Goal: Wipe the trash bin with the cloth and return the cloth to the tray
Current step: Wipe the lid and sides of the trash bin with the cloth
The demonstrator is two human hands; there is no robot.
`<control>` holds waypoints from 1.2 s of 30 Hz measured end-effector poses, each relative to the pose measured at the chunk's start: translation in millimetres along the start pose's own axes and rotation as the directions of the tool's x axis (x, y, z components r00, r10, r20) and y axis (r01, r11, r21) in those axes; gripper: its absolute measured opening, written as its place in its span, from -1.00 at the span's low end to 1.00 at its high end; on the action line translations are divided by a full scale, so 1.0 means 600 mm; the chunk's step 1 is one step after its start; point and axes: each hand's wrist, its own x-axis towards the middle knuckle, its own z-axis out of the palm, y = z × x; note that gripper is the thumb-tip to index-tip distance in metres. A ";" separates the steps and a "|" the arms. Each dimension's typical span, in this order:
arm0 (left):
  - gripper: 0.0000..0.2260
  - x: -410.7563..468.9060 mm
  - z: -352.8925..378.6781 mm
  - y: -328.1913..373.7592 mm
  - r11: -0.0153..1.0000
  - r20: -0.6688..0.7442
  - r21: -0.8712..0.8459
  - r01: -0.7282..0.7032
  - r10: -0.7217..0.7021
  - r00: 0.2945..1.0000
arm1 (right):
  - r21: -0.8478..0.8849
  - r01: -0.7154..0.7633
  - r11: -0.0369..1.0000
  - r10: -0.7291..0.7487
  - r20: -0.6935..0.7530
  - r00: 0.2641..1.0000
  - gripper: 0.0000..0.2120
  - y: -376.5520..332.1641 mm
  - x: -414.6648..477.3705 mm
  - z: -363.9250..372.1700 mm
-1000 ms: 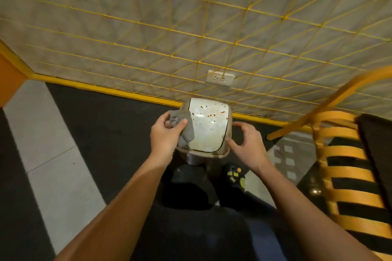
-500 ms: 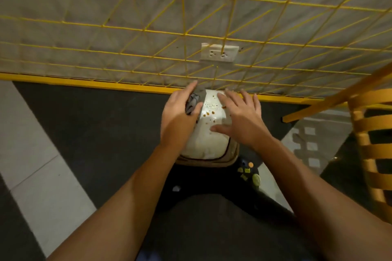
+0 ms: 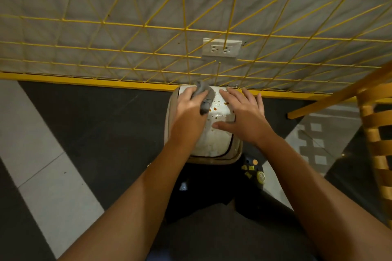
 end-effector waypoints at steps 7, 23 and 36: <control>-0.70 0.037 -0.025 -0.026 0.974 -0.135 -0.029 0.223 -0.225 0.965 | 0.027 0.002 1.000 -0.003 0.025 1.000 -0.15 0.002 0.000 0.000; -0.84 0.054 -0.043 -0.040 0.949 -0.156 0.069 0.308 -0.295 0.943 | 0.013 -0.004 1.000 0.004 0.021 1.000 -0.13 0.000 0.000 0.002; -0.75 0.033 -0.029 -0.024 0.975 -0.159 0.036 0.218 -0.209 0.965 | 0.027 -0.001 1.000 0.000 0.022 1.000 -0.13 0.003 0.001 0.003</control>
